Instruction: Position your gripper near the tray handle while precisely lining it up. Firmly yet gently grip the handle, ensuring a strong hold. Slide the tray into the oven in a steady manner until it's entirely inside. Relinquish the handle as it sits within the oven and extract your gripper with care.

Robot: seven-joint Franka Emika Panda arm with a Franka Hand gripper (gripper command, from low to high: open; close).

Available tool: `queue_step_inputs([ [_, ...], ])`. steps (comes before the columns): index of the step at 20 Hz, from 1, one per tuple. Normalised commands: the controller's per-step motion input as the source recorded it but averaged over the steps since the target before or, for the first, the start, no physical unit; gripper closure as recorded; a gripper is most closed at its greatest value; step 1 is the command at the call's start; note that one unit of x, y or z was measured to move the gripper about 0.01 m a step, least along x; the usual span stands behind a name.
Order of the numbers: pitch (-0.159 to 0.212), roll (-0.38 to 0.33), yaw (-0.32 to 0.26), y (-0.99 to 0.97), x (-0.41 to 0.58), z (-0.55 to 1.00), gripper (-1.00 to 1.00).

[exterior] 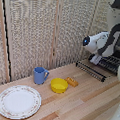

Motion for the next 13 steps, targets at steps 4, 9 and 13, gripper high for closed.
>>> queue_step_inputs([
  [4, 0.000, -0.009, -0.044, 0.12, 0.000, 0.10, -1.00],
  [9, 0.000, 0.024, -0.004, 0.39, 0.074, 0.20, -1.00],
  [13, 0.000, 0.100, -0.009, 0.43, 0.334, 0.32, -1.00],
])
